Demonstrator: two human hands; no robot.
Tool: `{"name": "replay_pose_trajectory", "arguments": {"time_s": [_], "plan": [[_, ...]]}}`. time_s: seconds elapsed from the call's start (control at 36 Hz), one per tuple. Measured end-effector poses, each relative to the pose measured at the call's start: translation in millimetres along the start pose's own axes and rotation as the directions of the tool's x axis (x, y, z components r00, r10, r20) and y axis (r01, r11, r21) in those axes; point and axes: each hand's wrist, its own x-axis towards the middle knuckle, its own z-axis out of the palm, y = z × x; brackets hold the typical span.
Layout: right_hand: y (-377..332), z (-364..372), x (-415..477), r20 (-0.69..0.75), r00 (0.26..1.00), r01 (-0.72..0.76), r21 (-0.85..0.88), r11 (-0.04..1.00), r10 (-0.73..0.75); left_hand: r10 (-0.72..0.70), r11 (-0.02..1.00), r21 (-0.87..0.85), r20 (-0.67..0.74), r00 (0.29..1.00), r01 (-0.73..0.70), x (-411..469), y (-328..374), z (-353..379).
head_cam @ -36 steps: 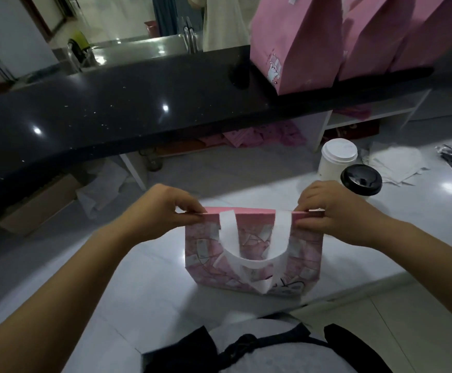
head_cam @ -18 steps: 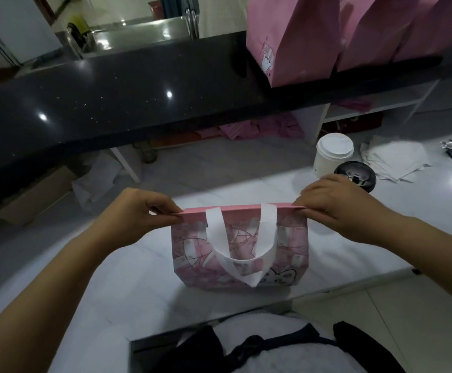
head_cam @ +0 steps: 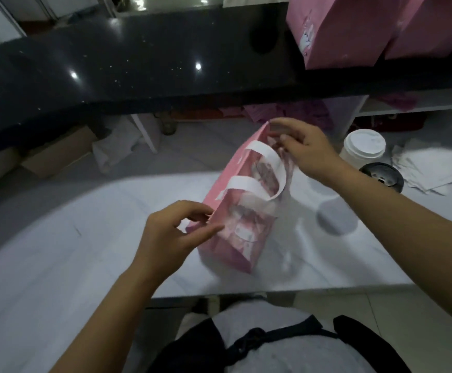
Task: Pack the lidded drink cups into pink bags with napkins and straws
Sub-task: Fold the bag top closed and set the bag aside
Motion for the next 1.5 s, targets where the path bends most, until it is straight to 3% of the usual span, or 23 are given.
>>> {"name": "replay_pose_trajectory", "arguments": {"time_s": [0.14, 0.31, 0.36, 0.42, 0.5, 0.56, 0.67, 0.83, 0.97, 1.03, 1.14, 1.25, 1.31, 1.39, 1.5], "plan": [[-3.0, 11.5, -16.8, -0.086, 0.996, -0.007, 0.314, 0.949, 0.035, -0.108, 0.989, -0.098, 0.043, 0.993, 0.112, -10.3, 6.3, 17.1], [41.2, 27.1, -104.1, -0.449, 0.888, 0.042, 0.293, 0.955, 0.099, -0.396, 0.899, -0.131, 0.164, 0.903, 0.418, -41.4, -13.6, 29.1], [56.5, 31.9, -138.5, -0.411, 0.900, -0.023, 0.288, 0.957, 0.145, -0.461, 0.867, -0.142, 0.141, 0.876, 0.478, -51.4, -18.7, 37.9], [66.7, 35.2, -168.2, -0.258, 0.956, -0.085, 0.209, 0.974, 0.139, -0.507, 0.852, -0.115, 0.064, 0.859, 0.511, -57.1, -21.3, 45.4], [73.5, 42.4, -192.5, -0.020, 1.000, -0.018, -0.058, 0.998, 0.016, -0.517, 0.854, -0.094, -0.059, 0.854, 0.511, -53.1, -22.8, 50.4], [74.9, 50.8, -195.0, 0.049, 0.998, 0.044, -0.214, 0.976, -0.035, -0.462, 0.887, -0.046, -0.081, 0.883, 0.459, -47.6, -22.0, 52.6], [72.1, 64.4, -188.7, 0.016, 0.995, 0.093, -0.361, 0.928, -0.094, -0.337, 0.940, 0.028, -0.102, 0.936, 0.341, -42.6, -21.9, 60.5], [62.9, 65.7, -178.7, 0.018, 0.996, 0.086, -0.443, 0.892, -0.087, -0.289, 0.952, 0.075, -0.093, 0.953, 0.297, -35.5, -26.8, 65.2], [62.4, 60.0, -175.9, 0.032, 0.996, 0.090, -0.473, 0.876, -0.084, -0.329, 0.942, 0.025, -0.133, 0.935, 0.335, -29.3, -26.8, 70.8], [60.1, 56.2, -172.4, 0.026, 0.994, 0.104, -0.490, 0.866, -0.105, -0.400, 0.917, -0.078, -0.143, 0.905, 0.392, -28.3, -27.0, 73.3], [62.0, 41.9, -159.1, 0.010, 0.996, 0.077, -0.548, 0.833, -0.086, -0.581, 0.769, -0.376, -0.073, 0.811, 0.517, -27.5, -21.0, 80.1], [68.5, 29.6, -148.6, -0.069, 0.997, -0.008, -0.584, 0.812, -0.040, -0.568, 0.688, -0.470, 0.126, 0.813, 0.553, -21.6, -16.0, 82.9], [75.0, 21.8, -145.7, -0.146, 0.988, -0.121, -0.541, 0.832, 0.049, -0.481, 0.720, -0.444, 0.235, 0.845, 0.533, -17.5, -15.8, 82.0], [77.0, 9.5, -143.8, -0.264, 0.940, -0.302, -0.339, 0.891, 0.218, -0.362, 0.750, -0.429, 0.369, 0.856, 0.503, -10.3, -15.9, 78.1], [69.6, 5.2, -146.5, -0.276, 0.873, -0.412, 0.024, 0.911, 0.402, -0.506, 0.634, -0.568, 0.209, 0.837, 0.525, 14.2, -33.8, 69.5]]}}
